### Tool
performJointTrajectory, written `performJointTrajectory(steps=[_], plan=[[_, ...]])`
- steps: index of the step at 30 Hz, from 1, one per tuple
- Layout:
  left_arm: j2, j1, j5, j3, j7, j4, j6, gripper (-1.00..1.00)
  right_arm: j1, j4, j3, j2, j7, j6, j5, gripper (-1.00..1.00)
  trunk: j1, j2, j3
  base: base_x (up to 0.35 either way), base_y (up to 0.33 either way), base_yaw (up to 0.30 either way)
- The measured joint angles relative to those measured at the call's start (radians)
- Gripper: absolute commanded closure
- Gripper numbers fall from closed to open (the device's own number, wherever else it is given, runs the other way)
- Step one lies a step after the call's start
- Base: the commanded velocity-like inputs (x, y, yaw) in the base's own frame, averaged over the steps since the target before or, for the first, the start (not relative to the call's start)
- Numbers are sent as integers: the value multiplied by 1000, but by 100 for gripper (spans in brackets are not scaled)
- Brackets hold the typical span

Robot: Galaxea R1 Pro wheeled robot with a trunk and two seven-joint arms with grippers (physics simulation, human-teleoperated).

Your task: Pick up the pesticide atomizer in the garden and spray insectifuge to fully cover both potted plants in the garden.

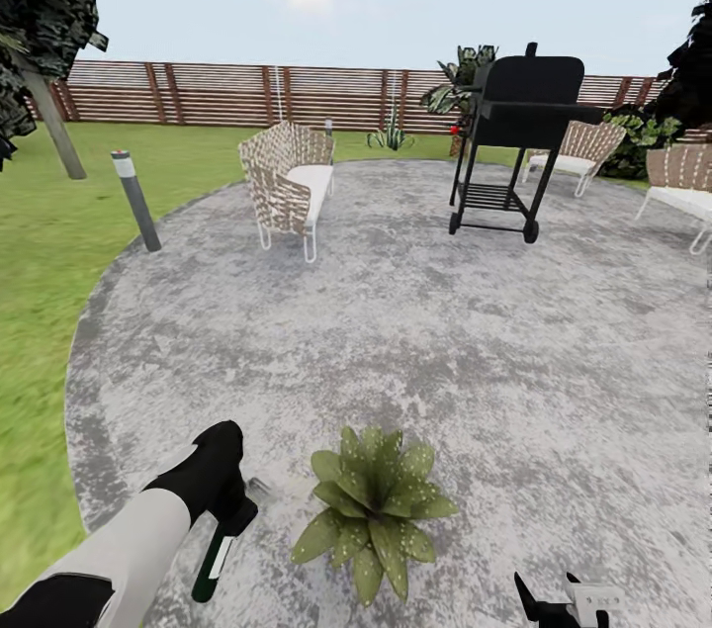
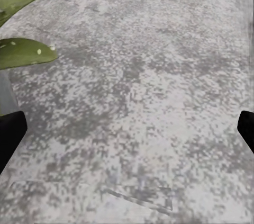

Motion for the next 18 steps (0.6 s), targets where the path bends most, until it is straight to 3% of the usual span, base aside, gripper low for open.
performJointTrajectory(steps=[4,9,13,16,18], plan=[[1,0,-2,-1,0,-2,-2,100,0,0,0,0,0,0,0,-100,0,0,1,103,23,-204],[0,-7,4,0,-3,-15,-3,100,0,0,0,0,-6,0,0,-100,0,0,2,7,2,-20],[-5,-43,8,-2,-6,-15,-4,100,0,0,0,0,-42,0,0,-100,0,0,2,0,0,-1],[-7,-55,6,-5,-51,-15,-7,100,0,0,0,0,-50,0,0,-100,0,0,2,0,0,-4],[-6,-56,3,-26,-79,-15,-8,100,0,0,0,0,-52,1,0,-100,0,0,2,0,0,-148]])
